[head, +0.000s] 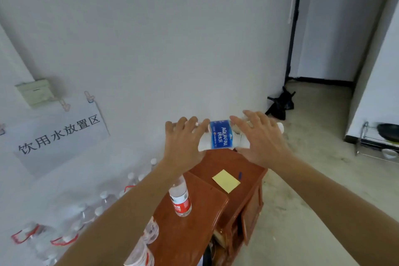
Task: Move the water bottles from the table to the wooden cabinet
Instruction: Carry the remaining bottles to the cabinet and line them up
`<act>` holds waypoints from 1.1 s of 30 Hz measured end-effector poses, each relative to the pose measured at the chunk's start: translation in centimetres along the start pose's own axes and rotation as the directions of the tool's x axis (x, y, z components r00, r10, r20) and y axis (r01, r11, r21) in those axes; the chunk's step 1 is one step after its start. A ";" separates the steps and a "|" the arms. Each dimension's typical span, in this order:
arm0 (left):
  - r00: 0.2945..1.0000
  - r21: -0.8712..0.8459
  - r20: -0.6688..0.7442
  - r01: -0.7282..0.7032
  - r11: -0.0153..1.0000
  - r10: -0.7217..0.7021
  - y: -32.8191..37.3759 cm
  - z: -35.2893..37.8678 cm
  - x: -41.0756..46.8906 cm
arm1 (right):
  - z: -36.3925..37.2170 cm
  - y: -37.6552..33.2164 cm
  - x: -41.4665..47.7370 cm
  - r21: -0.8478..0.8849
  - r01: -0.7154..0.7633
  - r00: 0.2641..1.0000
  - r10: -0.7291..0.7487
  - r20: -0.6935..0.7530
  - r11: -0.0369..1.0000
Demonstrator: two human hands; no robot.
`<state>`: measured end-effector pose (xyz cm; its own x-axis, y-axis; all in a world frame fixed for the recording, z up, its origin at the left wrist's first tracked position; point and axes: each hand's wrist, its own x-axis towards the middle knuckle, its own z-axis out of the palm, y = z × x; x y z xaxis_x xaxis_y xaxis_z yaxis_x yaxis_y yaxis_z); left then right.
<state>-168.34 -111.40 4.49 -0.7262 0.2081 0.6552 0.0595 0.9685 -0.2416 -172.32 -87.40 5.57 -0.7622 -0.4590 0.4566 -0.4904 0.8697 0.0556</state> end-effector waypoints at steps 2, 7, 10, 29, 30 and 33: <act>1.000 0.027 0.005 0.019 0.999 -0.020 -1.7 1.3 0.9 | 1.6 0.0 3.1 0.044 0.058 0.998 -0.058 0.003 0.997; 0.986 0.063 0.075 0.142 0.988 -0.147 -5.8 5.7 1.9 | 6.0 -1.4 10.2 0.101 0.212 0.977 -0.209 -0.035 0.972; 0.974 0.065 0.069 0.210 0.976 -0.214 -8.6 8.9 1.8 | 8.3 -2.7 14.1 0.063 0.266 0.964 -0.264 -0.040 0.962; 0.491 -0.054 0.670 0.780 0.623 -0.557 -11.2 23.9 -6.4 | 21.7 -11.0 29.1 -0.191 0.682 0.698 -0.552 0.456 0.706; 0.456 -0.042 0.728 0.775 0.631 -0.512 -10.4 23.8 -7.8 | 23.4 -11.7 29.4 -0.199 0.709 0.667 -0.551 0.502 0.677; 0.410 -0.027 0.748 0.804 0.594 -0.522 -8.4 23.8 -10.6 | 28.2 -13.5 29.4 -0.170 0.755 0.585 -0.534 0.610 0.633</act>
<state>-177.46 -125.02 -17.47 -0.8413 -0.5220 -0.1408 -0.5303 0.7461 0.4026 -200.01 -117.75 -6.79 -0.4421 -0.8437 -0.3046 -0.8143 0.2351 0.5307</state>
